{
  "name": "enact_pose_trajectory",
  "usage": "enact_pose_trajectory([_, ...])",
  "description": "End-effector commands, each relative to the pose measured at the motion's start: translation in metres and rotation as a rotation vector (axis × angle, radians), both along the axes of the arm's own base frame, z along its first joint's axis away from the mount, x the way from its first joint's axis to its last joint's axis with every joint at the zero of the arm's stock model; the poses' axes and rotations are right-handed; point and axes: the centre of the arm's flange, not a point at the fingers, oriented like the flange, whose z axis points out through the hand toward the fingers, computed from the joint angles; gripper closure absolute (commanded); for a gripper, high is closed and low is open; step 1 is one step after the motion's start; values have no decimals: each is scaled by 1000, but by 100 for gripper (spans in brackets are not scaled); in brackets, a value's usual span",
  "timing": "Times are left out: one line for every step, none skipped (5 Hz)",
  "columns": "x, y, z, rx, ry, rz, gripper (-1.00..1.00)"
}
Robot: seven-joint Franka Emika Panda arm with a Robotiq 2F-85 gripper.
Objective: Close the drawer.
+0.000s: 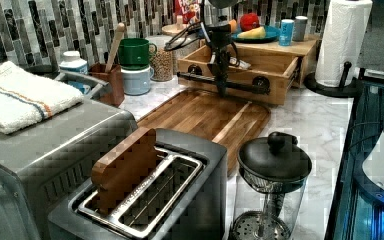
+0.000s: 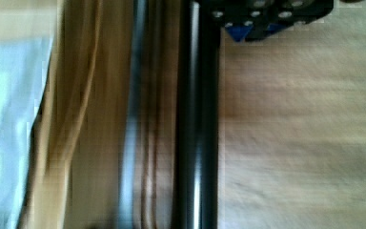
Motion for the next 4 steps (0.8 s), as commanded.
enact_pose_trajectory([12,-67,42,-29,-100,89,100])
enact_pose_trajectory([15,-112,46,-36,-114,122,100])
enact_pose_trajectory([12,-160,49,-36,-158,125,100])
enact_pose_trajectory([6,-200,54,-37,-167,101,100])
